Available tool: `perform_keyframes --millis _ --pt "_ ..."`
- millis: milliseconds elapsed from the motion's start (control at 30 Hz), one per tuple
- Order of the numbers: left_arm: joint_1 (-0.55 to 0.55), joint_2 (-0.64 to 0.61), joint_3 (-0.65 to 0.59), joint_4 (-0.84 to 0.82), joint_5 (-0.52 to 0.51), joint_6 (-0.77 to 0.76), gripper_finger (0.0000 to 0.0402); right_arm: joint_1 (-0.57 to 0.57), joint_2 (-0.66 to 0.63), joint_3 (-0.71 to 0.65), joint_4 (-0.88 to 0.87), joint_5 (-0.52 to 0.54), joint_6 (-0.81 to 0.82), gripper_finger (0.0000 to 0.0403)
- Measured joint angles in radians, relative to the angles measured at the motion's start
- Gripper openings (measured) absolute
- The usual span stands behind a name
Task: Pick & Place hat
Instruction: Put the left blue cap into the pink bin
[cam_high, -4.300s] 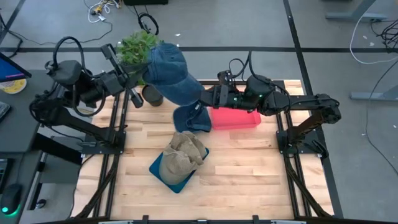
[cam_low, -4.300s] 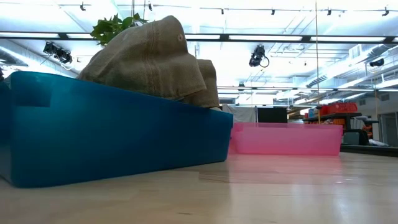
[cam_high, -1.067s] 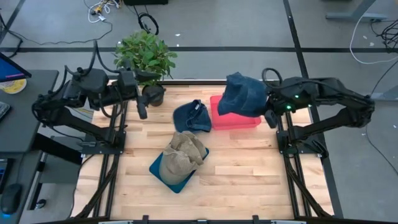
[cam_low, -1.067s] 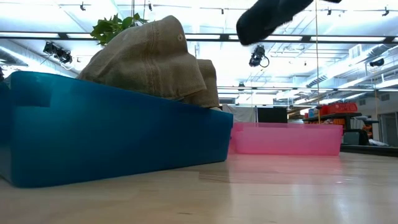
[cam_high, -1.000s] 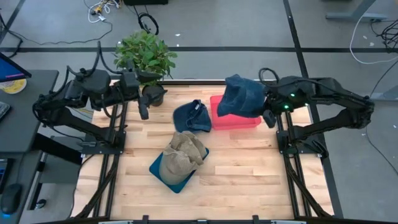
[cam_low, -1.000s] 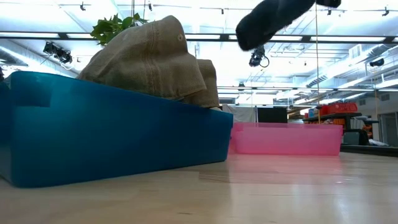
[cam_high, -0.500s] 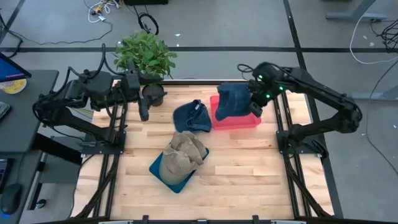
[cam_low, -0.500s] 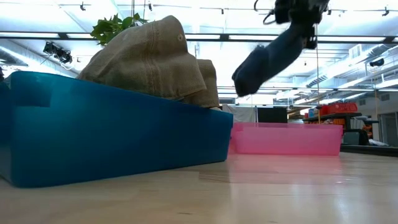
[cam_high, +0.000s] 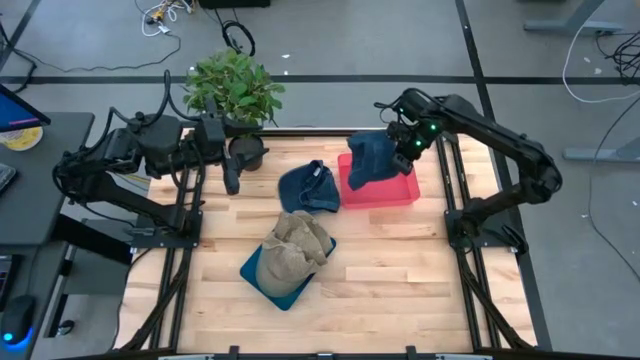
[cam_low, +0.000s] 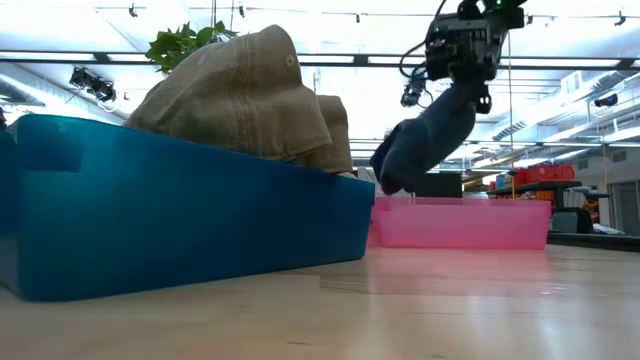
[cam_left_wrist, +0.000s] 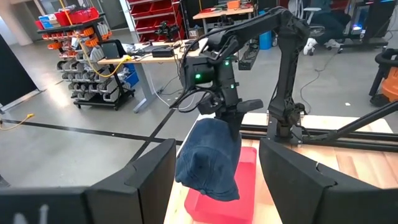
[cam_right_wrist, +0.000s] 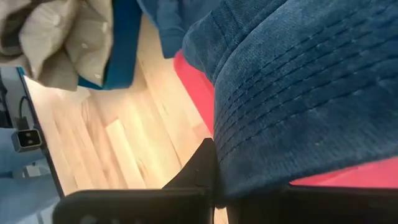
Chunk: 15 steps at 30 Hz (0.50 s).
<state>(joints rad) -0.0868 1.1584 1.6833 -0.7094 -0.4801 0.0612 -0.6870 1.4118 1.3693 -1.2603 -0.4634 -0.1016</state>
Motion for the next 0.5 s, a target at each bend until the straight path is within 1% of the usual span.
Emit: perform_keyframes --millis 200,500 --pt "0.0 0.0 0.0 0.0 0.0 0.002 0.0234 -0.041 0.025 0.0 -0.019 0.0 -0.044 0.0006" --pt "0.001 0.0 0.0 0.0 0.0 0.002 0.0234 -0.062 0.027 0.0 -0.021 -0.001 -0.076 0.0006"
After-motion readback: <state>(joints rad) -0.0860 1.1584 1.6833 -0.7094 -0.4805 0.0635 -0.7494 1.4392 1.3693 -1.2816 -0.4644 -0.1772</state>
